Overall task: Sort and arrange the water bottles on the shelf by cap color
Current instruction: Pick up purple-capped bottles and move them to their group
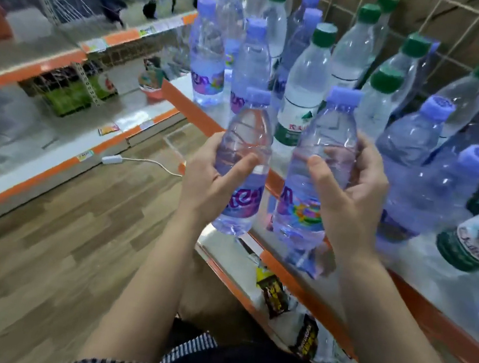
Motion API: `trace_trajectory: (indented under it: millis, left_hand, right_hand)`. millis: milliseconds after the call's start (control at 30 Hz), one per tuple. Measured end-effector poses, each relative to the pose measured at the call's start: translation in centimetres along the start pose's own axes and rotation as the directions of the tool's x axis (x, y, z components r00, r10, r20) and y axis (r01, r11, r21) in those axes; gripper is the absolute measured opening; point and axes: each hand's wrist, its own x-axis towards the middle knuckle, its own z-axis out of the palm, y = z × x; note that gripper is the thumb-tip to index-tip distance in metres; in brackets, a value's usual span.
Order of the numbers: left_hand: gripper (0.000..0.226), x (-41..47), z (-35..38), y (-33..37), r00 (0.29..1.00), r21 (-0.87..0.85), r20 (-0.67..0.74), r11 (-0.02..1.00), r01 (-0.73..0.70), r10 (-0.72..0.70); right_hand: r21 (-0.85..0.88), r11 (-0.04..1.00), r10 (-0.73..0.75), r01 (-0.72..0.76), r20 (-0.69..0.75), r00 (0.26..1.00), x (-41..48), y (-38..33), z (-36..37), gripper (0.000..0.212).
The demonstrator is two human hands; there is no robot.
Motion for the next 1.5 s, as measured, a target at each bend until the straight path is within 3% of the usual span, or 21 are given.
trace_trajectory:
  millis: [133,333,700,933,1167,1333,1500]
  left_hand:
    - [0.031,5.3,-3.9,-2.0,0.992,-0.007,0.117,0.999,-0.034,0.034]
    - [0.018,9.7,-6.7,-4.9,0.967,-0.067,0.249,0.997,-0.046,0.061]
    - [0.021,14.4,-5.8,-8.0,0.963,-0.055,0.256,0.996,-0.075,0.086]
    - [0.032,15.3,-5.6,-9.3,0.941,-0.076,0.321,0.993,-0.090,0.109]
    - [0.044,17.8,-6.9,-10.5,0.872,-0.118,0.459,0.984,-0.131,0.171]
    - [0.032,19.5,-8.7,-11.0,0.826,-0.158,0.526,0.978,-0.139,0.202]
    - [0.051,20.2,-9.6,-11.8,0.808,-0.161,0.555,0.979,-0.129,0.198]
  right_hand:
    - [-0.035,0.999,0.013,-0.015,-0.077,0.997,1.2,-0.2,5.8,0.049]
    - [-0.110,0.992,0.040,-0.059,-0.167,0.985,1.9,0.7,10.5,0.053]
    - [-0.149,0.988,0.006,-0.031,-0.165,0.986,4.2,1.8,12.3,0.057]
    - [-0.294,0.956,-0.075,0.017,-0.189,0.979,5.0,1.6,14.4,0.062]
    - [-0.465,0.879,-0.061,-0.108,-0.333,0.941,5.8,1.9,17.0,0.065]
    - [-0.503,0.846,-0.073,-0.177,-0.439,0.896,6.3,1.7,19.1,0.063]
    - [-0.526,0.821,-0.083,-0.223,-0.496,0.864,6.5,1.5,20.2,0.063]
